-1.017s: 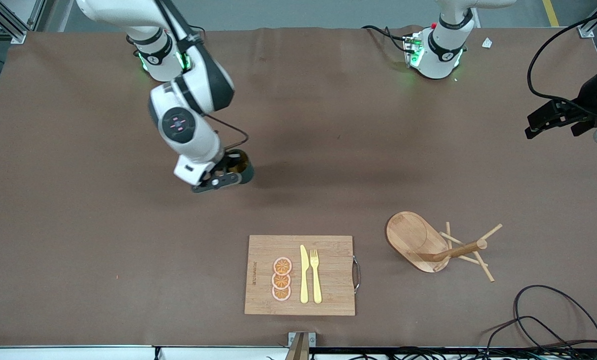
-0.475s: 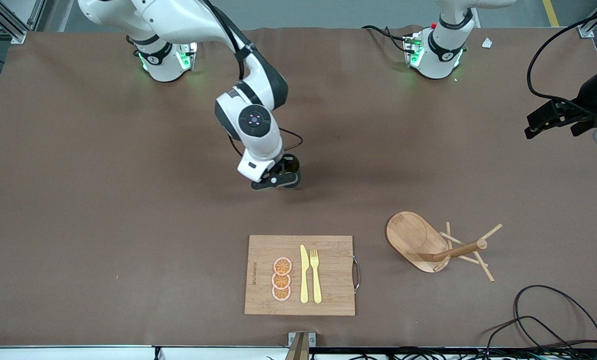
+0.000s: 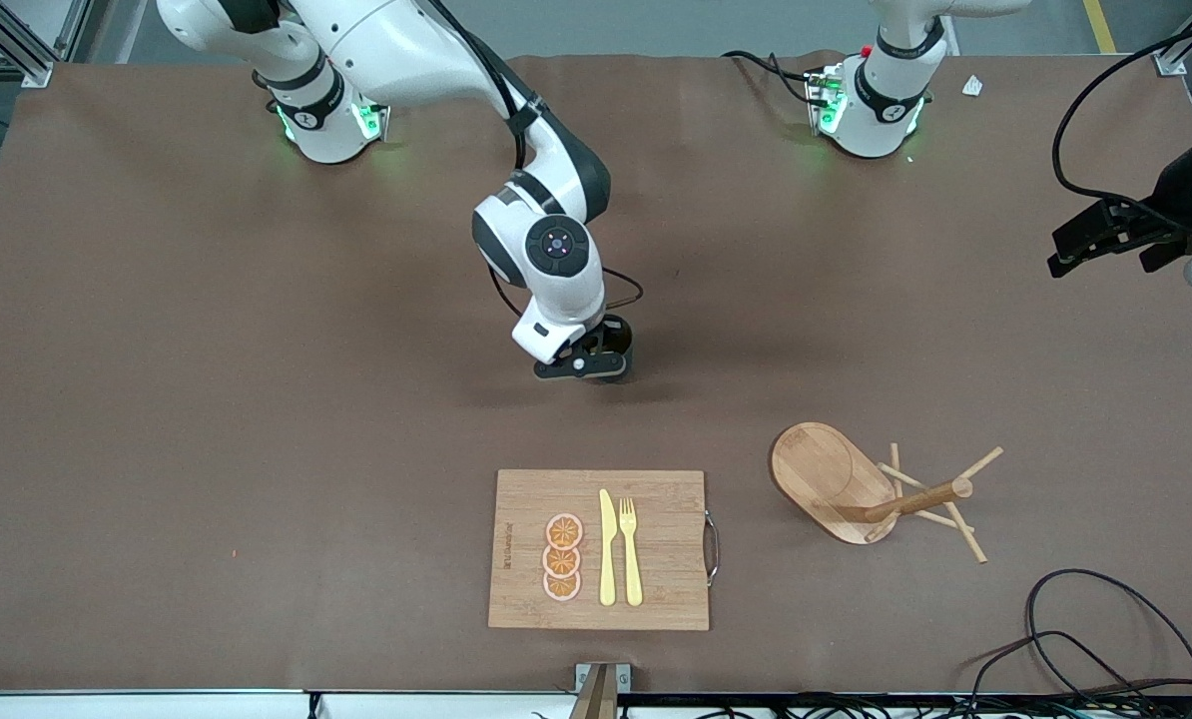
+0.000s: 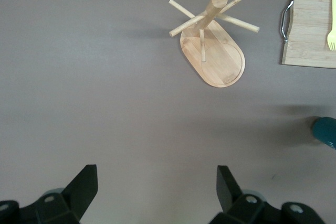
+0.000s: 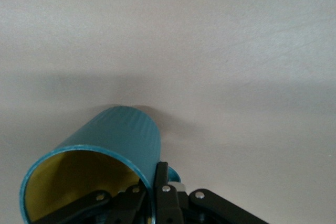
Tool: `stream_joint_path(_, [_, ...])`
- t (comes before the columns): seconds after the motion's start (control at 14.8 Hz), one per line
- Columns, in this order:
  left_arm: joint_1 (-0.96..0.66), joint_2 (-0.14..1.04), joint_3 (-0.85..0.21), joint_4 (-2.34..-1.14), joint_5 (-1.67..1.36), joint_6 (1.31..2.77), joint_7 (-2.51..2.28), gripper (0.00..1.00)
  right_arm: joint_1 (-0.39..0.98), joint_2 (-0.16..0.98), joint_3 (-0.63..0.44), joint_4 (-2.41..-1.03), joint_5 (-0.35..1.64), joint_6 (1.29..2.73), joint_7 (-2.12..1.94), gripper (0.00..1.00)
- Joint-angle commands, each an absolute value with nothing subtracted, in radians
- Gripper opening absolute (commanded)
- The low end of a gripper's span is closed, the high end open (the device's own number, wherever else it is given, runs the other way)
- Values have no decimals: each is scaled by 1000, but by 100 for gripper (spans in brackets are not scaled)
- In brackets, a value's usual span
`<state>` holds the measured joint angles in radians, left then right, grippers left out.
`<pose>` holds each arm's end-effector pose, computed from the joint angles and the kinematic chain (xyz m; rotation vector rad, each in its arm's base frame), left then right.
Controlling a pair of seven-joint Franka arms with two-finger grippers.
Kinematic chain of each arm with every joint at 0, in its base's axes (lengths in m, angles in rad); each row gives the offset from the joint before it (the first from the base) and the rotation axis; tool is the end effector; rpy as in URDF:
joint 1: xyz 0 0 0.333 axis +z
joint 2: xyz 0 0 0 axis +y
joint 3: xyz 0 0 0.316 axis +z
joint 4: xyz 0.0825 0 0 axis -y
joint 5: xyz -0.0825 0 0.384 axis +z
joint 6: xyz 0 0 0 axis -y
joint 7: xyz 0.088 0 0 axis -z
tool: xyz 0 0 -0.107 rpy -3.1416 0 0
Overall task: Pass cup and hang on rack
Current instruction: 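Carry the teal mug with the right gripper toward the table middle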
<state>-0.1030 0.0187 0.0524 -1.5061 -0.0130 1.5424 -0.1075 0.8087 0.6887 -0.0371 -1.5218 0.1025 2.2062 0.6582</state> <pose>0.5573 -0.0300 0.6421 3.1269 0.0882 0.0260 0.5032 0.5002 0.2544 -3.0974 -0.0942 0.0638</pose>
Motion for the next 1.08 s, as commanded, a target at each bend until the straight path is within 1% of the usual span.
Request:
stream_joint_path(0.0, [-101,23,55,-1515,-14,1531,-94,100,839,741,-48,-1459,114,2189,733,0])
stream_joint_path(0.14, [-106,31,54,-1523,-9,1508,-95,100,844,759,-48,-1447,112,2191,741,1])
stream_joint_path(0.2, [-106,44,52,-1528,-9,1494,-97,100,844,761,-48,-1445,109,2191,739,6])
stream_joint_path(0.27, [-101,70,51,-1528,-24,1476,-103,100,844,762,-48,-1442,106,2191,738,38])
stream_joint_path(0.34, [-100,77,48,-1528,-31,1442,-100,100,845,762,-48,-1442,101,2191,735,99])
stream_joint_path(0.47, [-118,87,45,-1528,-55,1367,-126,100,844,758,-49,-1434,103,2181,730,100])
stream_joint_path(0.54, [-126,87,31,-1528,-58,1355,-167,100,838,756,-48,-1411,106,2146,727,100])
stream_joint_path(0.68, [-130,87,-1,-1523,-101,1355,-323,100,827,750,-46,-1335,118,2036,727,100])
stream_joint_path(0.75, [-132,87,-24,-1519,-107,1356,-403,100,821,739,-45,-1319,120,2001,727,100])
stream_joint_path(0.88, [-133,97,-96,-1509,-100,1370,-576,100,808,721,-44,-1313,123,1962,715,100])
stream_joint_path(0.95, [-133,97,-127,-1509,-94,1376,-657,100,795,681,-49,-1322,121,1950,704,100])
stream_joint_path(1.02, [-133,98,-147,-1509,-94,1385,-710,100,767,648,-54,-1334,120,1909,704,100])
